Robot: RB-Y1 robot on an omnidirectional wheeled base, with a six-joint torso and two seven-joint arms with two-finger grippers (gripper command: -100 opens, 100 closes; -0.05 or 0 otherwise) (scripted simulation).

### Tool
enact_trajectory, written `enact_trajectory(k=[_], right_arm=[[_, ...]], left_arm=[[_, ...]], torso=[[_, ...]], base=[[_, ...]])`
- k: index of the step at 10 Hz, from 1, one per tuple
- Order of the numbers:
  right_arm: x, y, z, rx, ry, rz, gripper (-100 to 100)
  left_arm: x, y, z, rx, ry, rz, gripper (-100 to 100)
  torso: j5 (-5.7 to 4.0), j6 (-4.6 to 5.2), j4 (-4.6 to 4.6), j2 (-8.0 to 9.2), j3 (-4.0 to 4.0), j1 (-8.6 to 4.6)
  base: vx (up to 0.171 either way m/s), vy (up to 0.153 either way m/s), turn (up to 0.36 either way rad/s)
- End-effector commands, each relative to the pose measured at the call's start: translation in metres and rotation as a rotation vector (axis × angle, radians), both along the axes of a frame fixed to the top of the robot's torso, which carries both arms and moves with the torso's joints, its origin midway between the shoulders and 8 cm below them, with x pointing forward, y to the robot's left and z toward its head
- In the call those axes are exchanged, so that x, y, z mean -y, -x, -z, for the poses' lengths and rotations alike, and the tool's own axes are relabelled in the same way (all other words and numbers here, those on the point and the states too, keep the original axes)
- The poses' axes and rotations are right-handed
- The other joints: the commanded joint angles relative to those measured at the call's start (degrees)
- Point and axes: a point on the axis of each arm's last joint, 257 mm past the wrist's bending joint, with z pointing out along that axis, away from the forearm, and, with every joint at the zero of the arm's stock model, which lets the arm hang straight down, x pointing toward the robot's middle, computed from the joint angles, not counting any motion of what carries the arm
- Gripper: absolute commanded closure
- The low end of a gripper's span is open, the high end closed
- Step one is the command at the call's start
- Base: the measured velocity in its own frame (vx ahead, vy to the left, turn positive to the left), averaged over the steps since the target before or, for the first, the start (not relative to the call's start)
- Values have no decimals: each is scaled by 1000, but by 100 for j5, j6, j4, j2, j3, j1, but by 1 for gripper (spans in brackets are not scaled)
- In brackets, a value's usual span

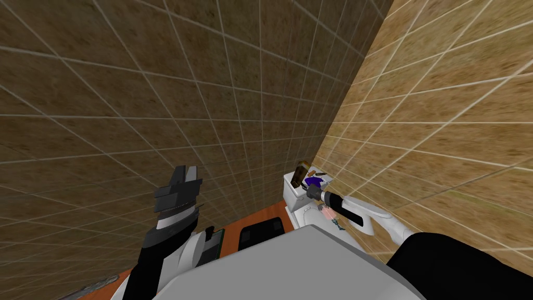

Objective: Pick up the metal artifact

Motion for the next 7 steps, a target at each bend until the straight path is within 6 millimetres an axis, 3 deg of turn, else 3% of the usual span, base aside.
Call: enact_trajectory(k=[1, 6, 7], right_arm=[[8, -6, -2, 2, 3, 12, 100], [19, -14, -5, 2, -1, 33, 100], [19, -14, -5, 1, -2, 34, 0]], left_arm=[[0, 0, 0, 0, 0, 0, 0], [0, 0, 0, 0, 0, 0, 0], [0, 0, 0, 0, 0, 0, 0]], torso=[[0, 0, 0, 0, 0, 0], [-1, 5, 3, 7, 5, -3], [-3, 5, 0, -4, -1, -7]], base=[[-71, 21, 88], [-61, 13, 42], [0, 0, 0]])
